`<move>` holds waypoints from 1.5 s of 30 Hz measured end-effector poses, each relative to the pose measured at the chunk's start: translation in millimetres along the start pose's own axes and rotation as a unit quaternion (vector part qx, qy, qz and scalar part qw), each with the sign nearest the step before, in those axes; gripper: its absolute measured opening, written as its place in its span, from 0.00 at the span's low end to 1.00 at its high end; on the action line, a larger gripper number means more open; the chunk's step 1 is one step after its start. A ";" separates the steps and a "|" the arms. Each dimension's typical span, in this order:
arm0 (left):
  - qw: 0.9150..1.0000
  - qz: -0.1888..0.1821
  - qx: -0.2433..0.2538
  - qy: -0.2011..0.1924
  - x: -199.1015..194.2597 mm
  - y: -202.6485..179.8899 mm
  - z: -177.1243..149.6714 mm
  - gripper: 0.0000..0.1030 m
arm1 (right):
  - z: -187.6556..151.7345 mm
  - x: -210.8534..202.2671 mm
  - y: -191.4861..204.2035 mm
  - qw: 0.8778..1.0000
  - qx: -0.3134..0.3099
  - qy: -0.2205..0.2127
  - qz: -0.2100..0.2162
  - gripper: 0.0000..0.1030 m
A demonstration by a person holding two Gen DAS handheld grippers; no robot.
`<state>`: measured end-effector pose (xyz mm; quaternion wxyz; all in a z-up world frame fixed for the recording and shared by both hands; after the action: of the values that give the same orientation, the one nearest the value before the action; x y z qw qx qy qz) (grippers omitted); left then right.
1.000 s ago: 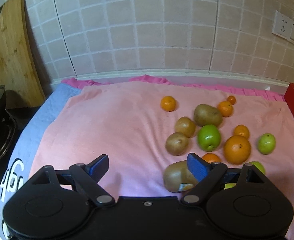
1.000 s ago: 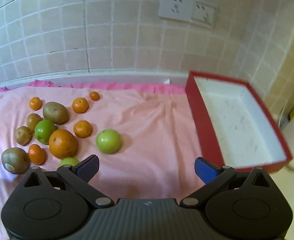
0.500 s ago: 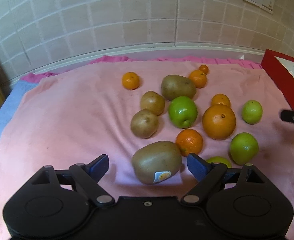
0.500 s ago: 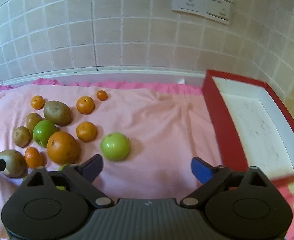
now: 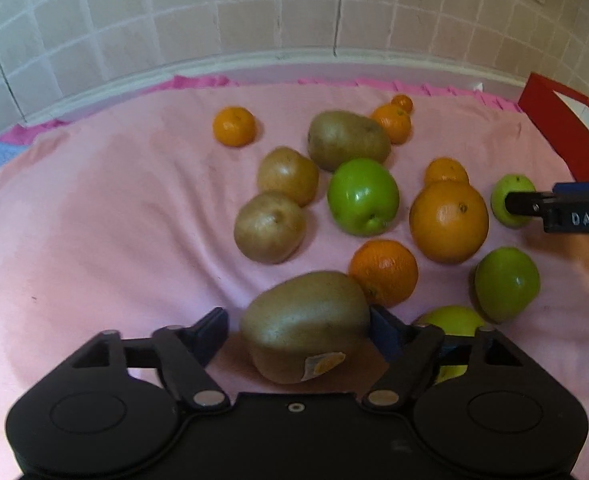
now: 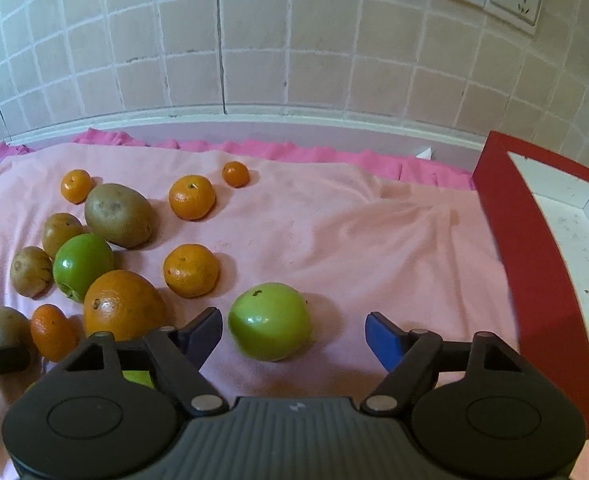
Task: Organize fruits
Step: 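Grasp the kiwi with the left tool while the right tool grasps a green apple, then carry kiwi and green apple into the red box and open both tools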
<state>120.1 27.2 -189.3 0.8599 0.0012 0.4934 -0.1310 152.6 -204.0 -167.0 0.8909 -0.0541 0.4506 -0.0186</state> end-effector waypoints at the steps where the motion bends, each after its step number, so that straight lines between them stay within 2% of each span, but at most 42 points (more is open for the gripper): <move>1: 1.000 -0.004 -0.002 0.003 2.1 -0.5 -1.2 0.82 | -0.2 2.4 0.4 1.000 0.003 0.001 0.003 0.73; 9: 1.000 -0.010 0.004 0.000 1.9 -1.1 0.0 0.78 | 1.7 13.0 8.0 0.999 0.020 0.009 0.025 0.65; 10: 1.000 -0.012 0.004 -0.001 1.4 -0.8 0.4 0.78 | 1.7 15.3 8.3 0.999 0.025 0.010 0.027 0.63; 11: 1.000 -0.012 0.004 -0.001 0.8 -0.2 0.4 0.77 | 1.9 17.1 8.6 0.999 0.029 0.011 0.029 0.56; 12: 1.000 -0.012 0.005 -0.002 -0.2 0.3 0.5 0.77 | 5.1 18.5 3.8 0.999 0.052 -0.004 0.010 0.52; 13: 1.000 -0.010 0.006 -0.004 -1.0 1.2 0.7 0.77 | 5.5 18.7 4.2 0.998 0.057 -0.004 0.015 0.50; 16: 1.000 -0.007 0.006 -0.012 -6.7 4.0 2.8 0.77 | 5.8 14.5 4.8 0.998 0.060 -0.006 0.009 0.50; 21: 0.999 -0.017 0.008 -0.038 -25.9 6.1 15.2 0.77 | 9.9 -8.5 3.8 0.997 0.070 -0.027 -0.005 0.50; 27: 0.994 -0.039 0.044 -0.088 -62.9 -10.0 48.3 0.77 | 25.9 -64.3 -14.7 0.993 0.077 -0.074 -0.041 0.50; 34: 0.979 -0.061 0.109 -0.158 -117.1 -58.5 117.0 0.77 | 23.8 -160.3 -88.6 0.979 0.097 -0.128 -0.125 0.50; 38: 0.964 -0.078 0.148 -0.208 -145.9 -113.9 162.4 0.77 | 2.0 -198.7 -153.0 0.964 0.122 -0.139 -0.190 0.50; 41: 0.958 -0.102 0.153 -0.221 -155.4 -155.9 192.3 0.77 | -24.0 -217.6 -199.8 0.955 0.169 -0.131 -0.204 0.50; 45: 0.949 -0.119 0.171 -0.238 -153.6 -212.0 224.6 0.77 | -63.4 -231.1 -242.6 0.952 0.207 -0.110 -0.198 0.50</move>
<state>189.0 -172.6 83.4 0.9175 0.0581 0.2411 -0.3110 -31.8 -431.1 8.3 0.9049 0.0412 0.3166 -0.2815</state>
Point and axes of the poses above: each gripper's, at about its wrist camera, not at the fingertips, and x roughly the way its jaws point, y to its left, z to its top, the point moved 10 cm from there along x, roughly the way its jaws point, and after that the axes turned 9 degrees about -x, right-handed, at the moved point
